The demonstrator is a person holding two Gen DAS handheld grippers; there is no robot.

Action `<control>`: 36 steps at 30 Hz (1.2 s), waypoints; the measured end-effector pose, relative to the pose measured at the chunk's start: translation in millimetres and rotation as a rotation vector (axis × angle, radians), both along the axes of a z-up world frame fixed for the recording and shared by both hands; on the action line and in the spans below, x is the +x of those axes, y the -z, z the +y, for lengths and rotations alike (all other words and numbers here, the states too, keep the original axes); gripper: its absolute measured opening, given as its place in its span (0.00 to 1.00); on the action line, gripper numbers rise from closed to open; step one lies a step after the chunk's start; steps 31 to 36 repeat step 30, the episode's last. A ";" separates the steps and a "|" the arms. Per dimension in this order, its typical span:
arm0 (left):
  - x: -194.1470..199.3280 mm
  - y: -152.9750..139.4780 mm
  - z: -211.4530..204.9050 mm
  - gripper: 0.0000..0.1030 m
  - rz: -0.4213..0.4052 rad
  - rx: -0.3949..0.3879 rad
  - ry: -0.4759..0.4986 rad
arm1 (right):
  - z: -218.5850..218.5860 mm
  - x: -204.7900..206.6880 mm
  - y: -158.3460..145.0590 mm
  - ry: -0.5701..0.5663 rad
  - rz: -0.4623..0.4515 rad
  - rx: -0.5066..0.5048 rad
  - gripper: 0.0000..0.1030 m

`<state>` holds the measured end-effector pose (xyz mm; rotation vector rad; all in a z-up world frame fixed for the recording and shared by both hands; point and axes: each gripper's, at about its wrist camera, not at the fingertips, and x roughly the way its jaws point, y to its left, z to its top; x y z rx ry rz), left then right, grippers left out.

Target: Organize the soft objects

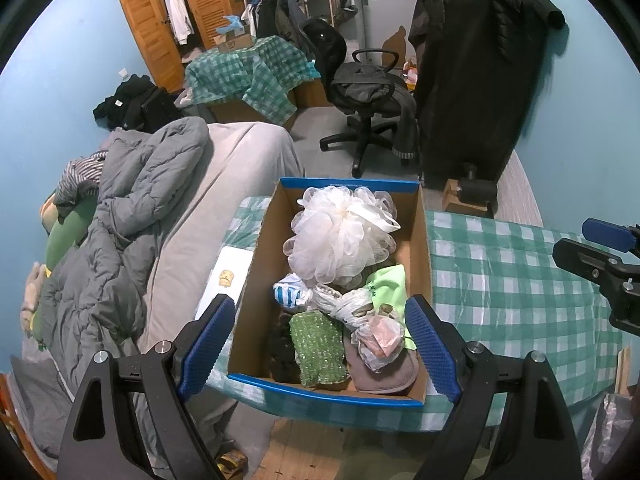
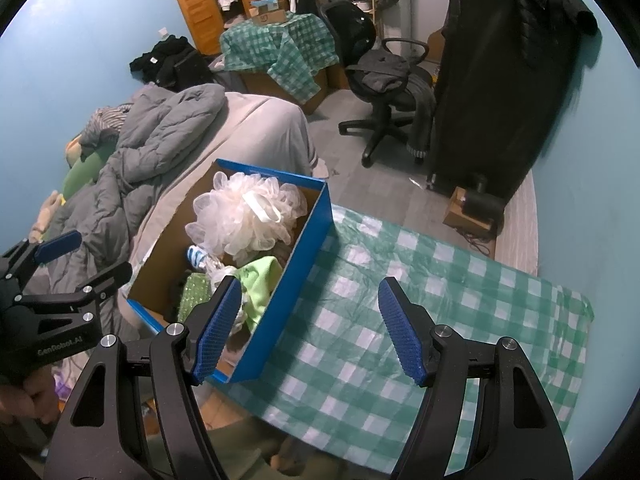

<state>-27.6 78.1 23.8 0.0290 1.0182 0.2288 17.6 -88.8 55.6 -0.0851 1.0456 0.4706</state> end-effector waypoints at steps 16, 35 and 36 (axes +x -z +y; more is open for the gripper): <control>-1.2 -1.2 6.3 0.85 0.009 -0.010 -0.008 | -0.5 -0.5 0.2 -0.003 -0.001 -0.001 0.69; -2.8 1.0 8.1 0.85 0.012 -0.010 -0.009 | 1.1 0.3 0.1 0.001 0.001 -0.001 0.69; -2.8 1.0 8.1 0.85 0.012 -0.010 -0.009 | 1.1 0.3 0.1 0.001 0.001 -0.001 0.69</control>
